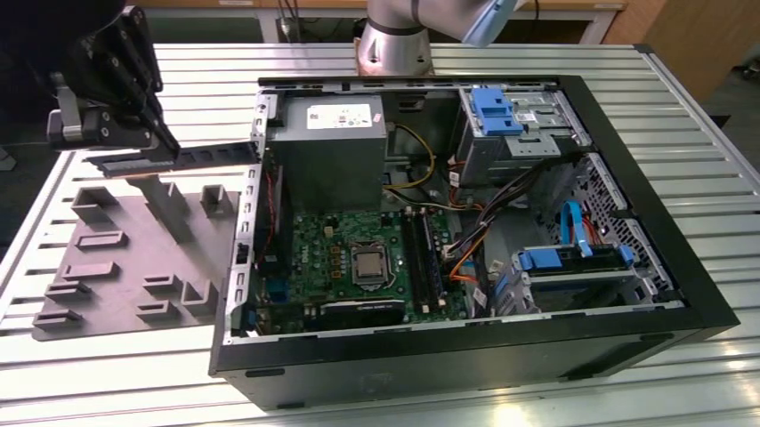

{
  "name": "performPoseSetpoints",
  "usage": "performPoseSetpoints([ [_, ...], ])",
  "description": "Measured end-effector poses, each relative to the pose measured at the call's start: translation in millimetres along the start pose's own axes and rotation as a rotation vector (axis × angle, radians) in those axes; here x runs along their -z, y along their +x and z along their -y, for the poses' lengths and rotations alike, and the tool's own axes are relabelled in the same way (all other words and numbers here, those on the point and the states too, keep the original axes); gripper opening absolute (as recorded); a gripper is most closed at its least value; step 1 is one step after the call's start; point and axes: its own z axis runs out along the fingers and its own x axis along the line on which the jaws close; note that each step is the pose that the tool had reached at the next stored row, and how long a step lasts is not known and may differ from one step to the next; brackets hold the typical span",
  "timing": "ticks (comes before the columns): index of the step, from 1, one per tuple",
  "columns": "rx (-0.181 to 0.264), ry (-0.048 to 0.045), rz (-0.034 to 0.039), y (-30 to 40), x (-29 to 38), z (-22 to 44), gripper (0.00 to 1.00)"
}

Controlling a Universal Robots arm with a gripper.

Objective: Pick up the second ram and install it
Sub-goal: 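Pick up the second ram and move it above second insertion slot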

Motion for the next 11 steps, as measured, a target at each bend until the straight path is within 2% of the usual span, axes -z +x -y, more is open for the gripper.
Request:
performPoseSetpoints([
  [11,0.0,0.0,0.0,0.5,-0.5,12.5,0.12],
])
